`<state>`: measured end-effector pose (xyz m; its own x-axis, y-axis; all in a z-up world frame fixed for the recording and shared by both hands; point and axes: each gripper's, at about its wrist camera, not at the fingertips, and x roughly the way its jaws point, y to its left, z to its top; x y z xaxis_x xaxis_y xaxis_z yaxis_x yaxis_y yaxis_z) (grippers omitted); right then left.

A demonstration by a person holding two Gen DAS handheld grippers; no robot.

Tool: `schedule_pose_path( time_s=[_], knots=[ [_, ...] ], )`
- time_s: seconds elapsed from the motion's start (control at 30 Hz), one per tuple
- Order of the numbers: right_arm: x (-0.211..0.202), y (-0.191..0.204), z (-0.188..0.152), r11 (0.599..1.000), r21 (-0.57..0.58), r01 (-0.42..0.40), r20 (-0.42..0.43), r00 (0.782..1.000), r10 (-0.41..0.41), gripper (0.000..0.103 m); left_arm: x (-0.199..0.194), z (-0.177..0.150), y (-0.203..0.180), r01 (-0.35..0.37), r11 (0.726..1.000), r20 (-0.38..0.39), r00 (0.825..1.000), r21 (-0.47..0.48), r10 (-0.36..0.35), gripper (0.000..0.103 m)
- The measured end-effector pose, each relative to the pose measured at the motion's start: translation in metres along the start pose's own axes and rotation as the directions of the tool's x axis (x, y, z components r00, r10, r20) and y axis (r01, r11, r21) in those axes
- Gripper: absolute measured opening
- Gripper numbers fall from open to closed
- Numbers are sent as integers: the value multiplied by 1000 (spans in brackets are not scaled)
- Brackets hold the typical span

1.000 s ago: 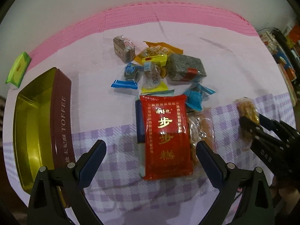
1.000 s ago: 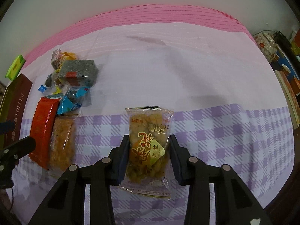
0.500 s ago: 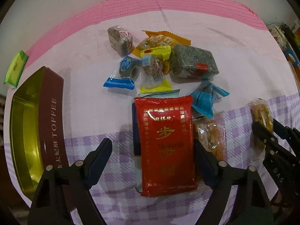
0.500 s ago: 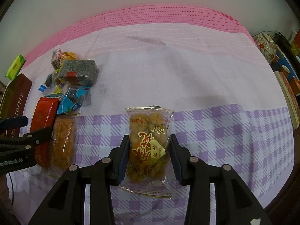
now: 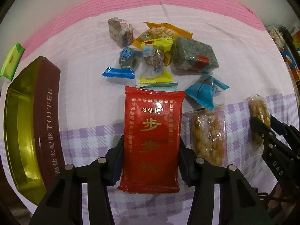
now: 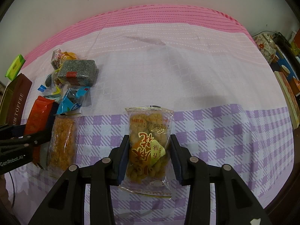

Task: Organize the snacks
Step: 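Carry the red packet with the left gripper over the gold tin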

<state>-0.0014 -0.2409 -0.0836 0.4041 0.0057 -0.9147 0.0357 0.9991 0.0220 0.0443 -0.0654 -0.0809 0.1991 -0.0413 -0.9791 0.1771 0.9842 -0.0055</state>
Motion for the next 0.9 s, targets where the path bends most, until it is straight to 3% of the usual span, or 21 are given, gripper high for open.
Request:
schedule_pose_path(
  time_s=[0.47, 0.67, 0.9],
  knots=[
    [0, 1, 0, 1000, -2, 3, 0, 1000, -3, 39, 0, -14, 24, 29, 1000, -22, 999, 8, -29, 51],
    [0, 1, 0, 1000, -2, 2, 0, 1000, -2, 39, 0, -4, 9, 33, 999, -28, 999, 10, -33, 52],
    [0, 1, 0, 1000, -3, 1, -1, 1000, -1, 40, 0, -6, 20, 47, 999, -27, 998, -5, -48, 53]
  ],
)
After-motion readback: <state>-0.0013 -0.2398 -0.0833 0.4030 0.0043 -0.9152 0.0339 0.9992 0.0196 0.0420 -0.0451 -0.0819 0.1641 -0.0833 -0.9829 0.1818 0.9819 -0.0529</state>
